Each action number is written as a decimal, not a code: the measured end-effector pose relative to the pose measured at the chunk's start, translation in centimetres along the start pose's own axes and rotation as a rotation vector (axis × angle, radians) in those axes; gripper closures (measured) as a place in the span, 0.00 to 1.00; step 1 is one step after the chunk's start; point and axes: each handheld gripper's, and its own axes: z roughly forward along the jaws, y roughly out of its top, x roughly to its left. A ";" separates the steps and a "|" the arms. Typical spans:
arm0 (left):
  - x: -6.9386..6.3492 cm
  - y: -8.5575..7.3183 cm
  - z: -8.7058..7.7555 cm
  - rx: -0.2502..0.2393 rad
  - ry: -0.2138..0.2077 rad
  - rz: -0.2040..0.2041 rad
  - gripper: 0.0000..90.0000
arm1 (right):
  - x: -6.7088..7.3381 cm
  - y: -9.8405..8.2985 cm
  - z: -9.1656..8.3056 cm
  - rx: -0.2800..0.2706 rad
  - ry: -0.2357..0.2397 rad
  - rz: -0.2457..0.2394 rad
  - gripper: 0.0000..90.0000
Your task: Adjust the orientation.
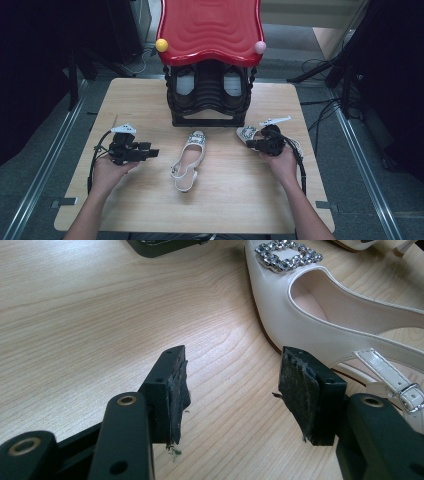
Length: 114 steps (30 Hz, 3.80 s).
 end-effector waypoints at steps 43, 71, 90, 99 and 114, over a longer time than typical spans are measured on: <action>-0.7 1.9 2.4 0.042 -0.052 0.047 0.50 | -3.1 -2.6 -8.1 -0.143 -0.066 0.076 0.81; -0.7 2.1 2.6 0.041 -0.055 0.051 0.50 | -3.0 -2.7 -5.4 -0.060 -0.022 0.065 0.93; -0.8 1.9 2.2 0.041 -0.051 0.045 0.50 | -0.1 -1.1 -6.9 -0.131 0.027 0.036 0.98; -0.7 1.0 1.5 0.030 -0.043 0.029 0.50 | 2.8 0.5 -5.6 -0.123 0.077 -0.029 0.98; -0.8 0.1 0.7 0.022 -0.032 0.009 0.50 | 5.1 1.8 -2.5 -0.064 0.082 -0.101 0.98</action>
